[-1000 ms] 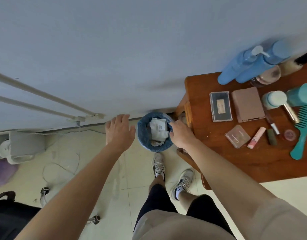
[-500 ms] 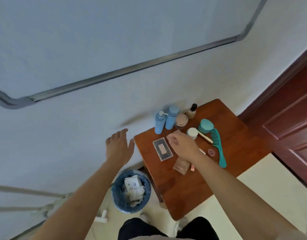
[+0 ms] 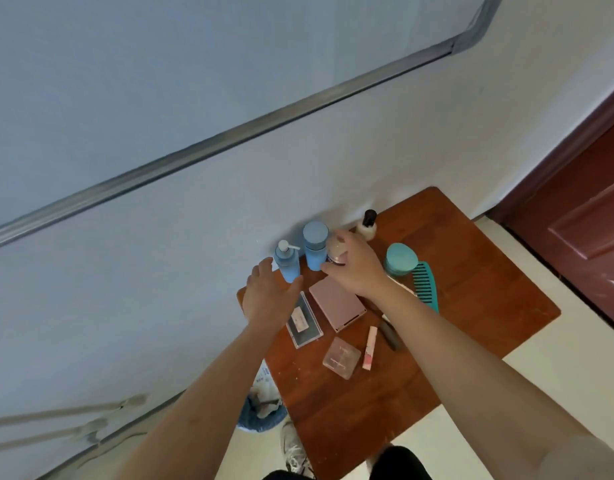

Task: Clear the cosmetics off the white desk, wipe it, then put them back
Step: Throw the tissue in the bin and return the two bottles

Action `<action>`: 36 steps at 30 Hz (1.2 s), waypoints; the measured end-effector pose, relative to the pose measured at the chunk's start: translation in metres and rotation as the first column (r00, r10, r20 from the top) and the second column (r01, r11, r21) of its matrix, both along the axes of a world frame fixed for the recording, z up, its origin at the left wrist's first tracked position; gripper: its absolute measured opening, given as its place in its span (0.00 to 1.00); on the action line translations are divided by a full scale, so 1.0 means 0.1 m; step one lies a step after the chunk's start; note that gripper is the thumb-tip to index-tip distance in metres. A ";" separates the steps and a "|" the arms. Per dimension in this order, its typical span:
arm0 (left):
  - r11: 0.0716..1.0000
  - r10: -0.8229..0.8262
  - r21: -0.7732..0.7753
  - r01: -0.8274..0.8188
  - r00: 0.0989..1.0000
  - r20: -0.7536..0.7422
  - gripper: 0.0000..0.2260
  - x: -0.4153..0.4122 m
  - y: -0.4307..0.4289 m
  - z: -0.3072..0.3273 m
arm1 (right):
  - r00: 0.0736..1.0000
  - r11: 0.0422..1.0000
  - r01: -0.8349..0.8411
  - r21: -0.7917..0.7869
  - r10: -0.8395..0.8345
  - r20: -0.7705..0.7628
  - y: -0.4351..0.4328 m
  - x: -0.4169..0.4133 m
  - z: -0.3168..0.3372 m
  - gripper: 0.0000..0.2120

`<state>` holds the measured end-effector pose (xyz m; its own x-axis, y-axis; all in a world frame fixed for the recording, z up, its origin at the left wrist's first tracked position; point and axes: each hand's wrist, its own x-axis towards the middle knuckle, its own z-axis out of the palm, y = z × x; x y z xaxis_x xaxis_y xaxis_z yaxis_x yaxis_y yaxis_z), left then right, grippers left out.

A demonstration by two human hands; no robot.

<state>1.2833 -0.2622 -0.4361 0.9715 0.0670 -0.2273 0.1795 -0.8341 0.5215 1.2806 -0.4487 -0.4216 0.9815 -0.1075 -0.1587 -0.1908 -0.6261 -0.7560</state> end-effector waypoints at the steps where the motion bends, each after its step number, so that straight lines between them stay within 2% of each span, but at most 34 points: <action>1: 0.999 0.033 0.004 -0.033 0.999 0.005 0.31 0.02 -0.05 -0.03 | 0.999 0.999 -0.033 -0.003 0.033 0.003 0.00 0.08 -0.05 0.29; 4: 0.994 0.112 -0.004 -0.112 0.993 0.030 0.29 0.06 -0.17 -0.11 | 0.998 0.997 -0.067 -0.028 0.067 0.012 -0.02 0.26 -0.22 0.34; 9: 0.977 0.212 -0.011 -0.212 0.974 0.083 0.26 0.14 -0.29 -0.16 | 0.995 0.995 -0.087 -0.057 0.090 0.044 -0.02 0.40 -0.34 0.33; 16: 0.981 0.195 -0.031 -0.193 0.968 0.159 0.23 0.01 -0.14 0.02 | 0.987 0.994 -0.089 -0.057 0.096 0.128 0.07 0.34 -0.23 0.30; 19: 0.970 0.232 -0.122 -0.209 0.947 0.224 0.23 -0.14 0.03 0.21 | 0.980 0.999 0.023 0.027 -0.028 0.196 0.08 0.14 0.03 0.30; 22: 0.970 0.209 -0.182 -0.159 0.929 0.304 0.23 -0.23 0.13 0.45 | 0.954 0.982 0.157 0.106 -0.179 0.242 0.03 -0.16 0.32 0.30; 25: 0.963 0.161 -0.260 -0.067 0.920 0.357 0.24 -0.32 0.07 0.61 | 0.917 0.956 0.278 0.093 -0.293 0.272 -0.15 -0.58 0.53 0.30; 27: 0.955 0.102 -0.296 0.008 0.929 0.356 0.25 -0.40 -0.12 0.72 | 0.869 0.919 0.388 0.067 -0.389 0.305 -0.31 -0.93 0.64 0.30; 30: 0.941 -0.070 -0.279 0.190 0.918 0.390 0.25 -0.62 -0.58 0.98 | 0.753 0.818 0.572 0.061 -0.553 0.357 -0.61 -1.53 0.84 0.29; 34: 0.831 -0.290 -0.299 0.468 0.825 0.486 0.25 -1.12 -1.42 1.48 | 0.535 0.631 0.767 0.113 -0.727 0.430 -1.17 -2.45 1.25 0.28; 36: 0.743 -0.359 -0.322 0.586 0.756 0.548 0.23 -1.51 -1.87 1.76 | 0.420 0.538 0.832 0.133 -0.769 0.481 -1.48 -2.99 1.48 0.29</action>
